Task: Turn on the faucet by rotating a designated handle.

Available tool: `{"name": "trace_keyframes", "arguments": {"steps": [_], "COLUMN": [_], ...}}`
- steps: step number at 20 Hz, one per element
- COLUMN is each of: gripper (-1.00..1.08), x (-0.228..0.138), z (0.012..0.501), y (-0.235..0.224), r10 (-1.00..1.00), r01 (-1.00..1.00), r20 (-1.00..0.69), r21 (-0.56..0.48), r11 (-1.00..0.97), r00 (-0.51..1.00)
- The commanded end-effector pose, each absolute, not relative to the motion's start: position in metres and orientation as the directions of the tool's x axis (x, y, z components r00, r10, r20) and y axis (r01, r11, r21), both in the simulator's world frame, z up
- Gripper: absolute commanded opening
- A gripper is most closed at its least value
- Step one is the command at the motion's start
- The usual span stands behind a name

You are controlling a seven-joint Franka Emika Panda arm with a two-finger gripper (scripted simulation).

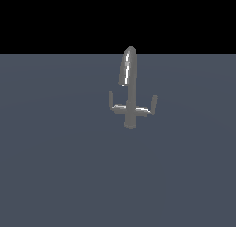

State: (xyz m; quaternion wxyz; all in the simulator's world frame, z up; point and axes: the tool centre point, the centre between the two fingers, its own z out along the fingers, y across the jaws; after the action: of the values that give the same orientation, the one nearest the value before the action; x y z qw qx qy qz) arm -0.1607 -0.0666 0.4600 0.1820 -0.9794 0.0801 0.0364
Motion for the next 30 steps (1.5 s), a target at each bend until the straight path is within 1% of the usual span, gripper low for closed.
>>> {"name": "trace_keyframes", "arguments": {"steps": [1, 8, 15, 30], "gripper": [-1.0, -1.0, -1.0, -1.0], "x": [-0.148, -0.115, -0.087, -0.037], "z": [0.452, 0.427, 0.399, 0.327], "y": [-0.077, -0.101, -0.122, -0.155], "r10": [-0.161, -0.195, -0.213, -0.21], "r01": [-0.198, -0.27, -0.336, -0.468], "r20": [-0.126, -0.197, -0.267, -0.42], "r21": [-0.398, -0.516, -0.611, -0.756], "r11": [-0.896, -0.813, -0.716, -0.457], "r00": [0.979, 0.961, 0.94, 0.883]}}
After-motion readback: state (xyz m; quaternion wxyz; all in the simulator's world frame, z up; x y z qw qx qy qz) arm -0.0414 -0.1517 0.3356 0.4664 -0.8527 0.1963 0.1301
